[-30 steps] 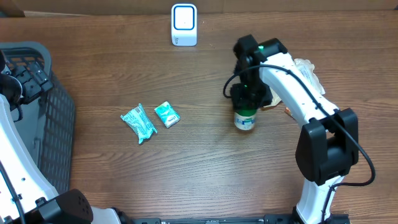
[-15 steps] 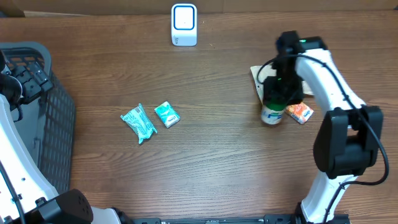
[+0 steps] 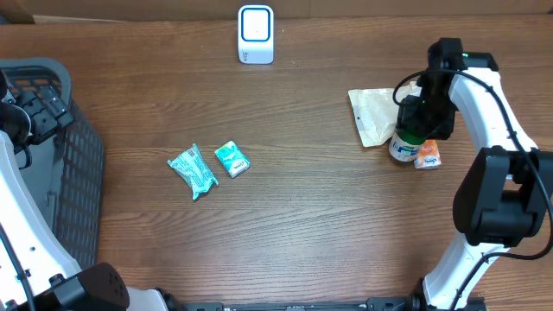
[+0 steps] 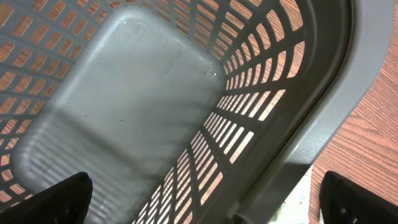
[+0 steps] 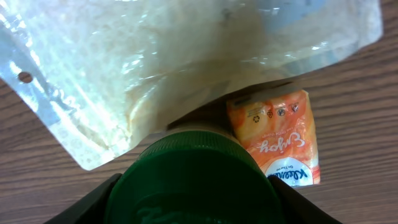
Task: Scan the item barcode
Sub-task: 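Carry the jar right and set it down near the bag, then move the right gripper left to the small teal wipes packet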
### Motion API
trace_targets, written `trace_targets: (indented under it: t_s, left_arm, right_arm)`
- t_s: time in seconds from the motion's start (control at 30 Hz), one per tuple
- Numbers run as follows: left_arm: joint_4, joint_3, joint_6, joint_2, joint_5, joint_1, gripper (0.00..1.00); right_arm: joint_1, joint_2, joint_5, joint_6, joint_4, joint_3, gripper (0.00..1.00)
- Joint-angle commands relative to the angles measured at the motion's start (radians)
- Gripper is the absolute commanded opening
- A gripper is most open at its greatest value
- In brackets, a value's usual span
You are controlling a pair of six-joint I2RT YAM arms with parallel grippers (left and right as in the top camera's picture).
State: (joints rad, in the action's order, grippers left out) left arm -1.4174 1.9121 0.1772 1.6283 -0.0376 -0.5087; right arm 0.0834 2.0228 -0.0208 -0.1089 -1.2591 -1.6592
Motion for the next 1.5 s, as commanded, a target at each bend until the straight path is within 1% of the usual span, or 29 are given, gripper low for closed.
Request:
trace_targets:
  t_s: [0.0, 0.03, 0.07, 0.13, 0.27, 0.37, 0.53, 0.67, 0.87, 0.97, 1.07, 1.17, 1.2, 1.23, 1.27, 1.33, 1.47]
  left_arm:
    - [0.001, 0.007, 0.006, 0.003, 0.003, -0.002, 1.0]
    - [0.001, 0.007, 0.006, 0.003, 0.003, -0.002, 1.0]
    - [0.001, 0.007, 0.006, 0.003, 0.003, -0.002, 1.0]
    - [0.001, 0.007, 0.006, 0.003, 0.003, -0.002, 1.0]
    - [0.001, 0.007, 0.006, 0.003, 0.003, -0.002, 1.0]
    - [0.001, 0.007, 0.006, 0.003, 0.003, -0.002, 1.0]
    - [0.001, 0.007, 0.006, 0.003, 0.003, -0.002, 0.99]
    - [0.001, 0.007, 0.006, 0.003, 0.003, -0.002, 0.99]
    - [0.001, 0.007, 0.006, 0.003, 0.003, -0.002, 0.99]
    - [0.001, 0.007, 0.006, 0.003, 0.003, -0.002, 1.0]
    - [0.001, 0.007, 0.006, 0.003, 0.003, -0.002, 1.0]
    - [0.001, 0.007, 0.006, 0.003, 0.003, -0.002, 1.0]
    - [0.001, 0.007, 0.006, 0.003, 0.003, -0.002, 1.0]
    - [0.001, 0.007, 0.006, 0.003, 0.003, -0.002, 0.99]
    - [0.001, 0.007, 0.006, 0.003, 0.003, -0.002, 1.0]
    - [0.001, 0.007, 0.006, 0.003, 0.003, -0.002, 1.0]
    - [0.001, 0.007, 0.006, 0.003, 0.003, -0.002, 1.0]
  right_arm:
    - [0.003, -0.013, 0.0, -0.022, -0.004, 0.004, 0.77]
    - [0.003, -0.013, 0.0, -0.023, -0.006, 0.004, 0.85]
    - [0.003, -0.013, -0.005, -0.023, -0.006, 0.004, 0.91]
    - [0.003, -0.013, -0.011, -0.023, -0.006, 0.003, 1.0]
    - [0.003, -0.014, -0.039, -0.023, -0.021, -0.017, 1.0]
    - [0.003, -0.021, -0.041, -0.022, -0.066, -0.075, 1.0]
    - [-0.01, -0.056, -0.046, -0.083, -0.202, -0.291, 1.0]
    - [-0.051, -0.066, -0.146, -0.101, -0.254, -0.417, 1.0]
    - [-0.154, -0.061, -0.344, -0.1, -0.188, -0.398, 1.0]
    - [-0.235, -0.061, -0.382, -0.101, -0.125, -0.347, 0.99]
    - [-0.325, -0.057, -0.409, -0.107, -0.054, -0.287, 0.9]
    - [-0.428, -0.057, -0.41, -0.149, 0.062, -0.203, 0.78]
    - [-0.465, -0.056, -0.407, -0.166, 0.108, -0.172, 0.71]
    - [-0.501, -0.054, -0.407, -0.183, 0.159, -0.138, 0.66]
    - [-0.552, -0.05, -0.405, -0.204, 0.233, -0.093, 0.57]
    - [-0.607, -0.042, -0.396, -0.248, 0.321, -0.045, 0.42]
    - [-0.7, -0.006, -0.372, -0.366, 0.451, 0.006, 0.19]
